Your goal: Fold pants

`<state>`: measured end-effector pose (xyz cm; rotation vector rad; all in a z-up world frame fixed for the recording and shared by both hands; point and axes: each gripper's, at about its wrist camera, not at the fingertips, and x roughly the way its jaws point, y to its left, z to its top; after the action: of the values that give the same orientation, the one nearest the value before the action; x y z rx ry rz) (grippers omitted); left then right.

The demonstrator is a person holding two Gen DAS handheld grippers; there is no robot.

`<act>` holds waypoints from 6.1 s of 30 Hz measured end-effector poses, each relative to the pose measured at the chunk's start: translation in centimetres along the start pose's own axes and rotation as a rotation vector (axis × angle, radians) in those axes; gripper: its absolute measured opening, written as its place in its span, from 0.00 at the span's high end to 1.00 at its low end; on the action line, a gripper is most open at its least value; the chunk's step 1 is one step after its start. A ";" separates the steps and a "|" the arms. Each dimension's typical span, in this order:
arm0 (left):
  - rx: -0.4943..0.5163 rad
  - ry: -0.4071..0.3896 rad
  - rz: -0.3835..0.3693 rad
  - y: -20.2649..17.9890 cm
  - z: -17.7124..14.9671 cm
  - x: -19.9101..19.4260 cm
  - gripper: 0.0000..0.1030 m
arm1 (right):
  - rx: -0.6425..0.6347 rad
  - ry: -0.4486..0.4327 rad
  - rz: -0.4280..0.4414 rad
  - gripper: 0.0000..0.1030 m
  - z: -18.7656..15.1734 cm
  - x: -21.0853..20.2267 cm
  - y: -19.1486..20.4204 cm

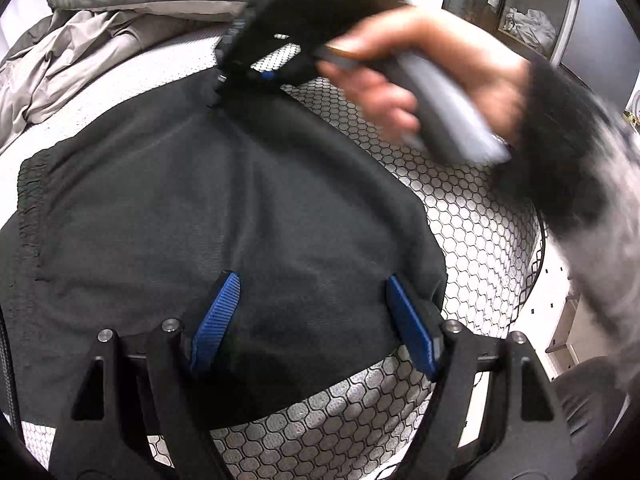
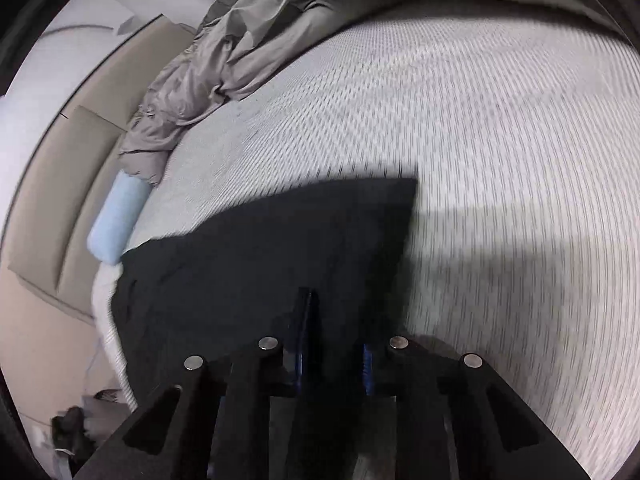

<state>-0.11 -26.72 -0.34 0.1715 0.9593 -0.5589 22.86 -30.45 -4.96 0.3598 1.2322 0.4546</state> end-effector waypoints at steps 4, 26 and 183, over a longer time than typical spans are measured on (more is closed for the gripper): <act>0.006 -0.004 -0.014 0.2 0.0 0.0 0.29 | 0.030 -0.031 -0.023 0.81 3.3 1.8 -0.7; -0.497 -0.190 0.188 18.7 -5.3 -9.3 0.27 | 0.125 -0.114 -0.037 0.83 -12.3 -8.7 -0.2; -0.329 -0.186 0.121 22.0 7.6 -4.1 0.82 | -0.231 -0.234 -0.354 0.62 -9.8 -2.9 12.3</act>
<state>15.05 -9.47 5.08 -0.1152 0.8400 -0.2942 11.10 -21.24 0.59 -0.0060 0.9774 0.2371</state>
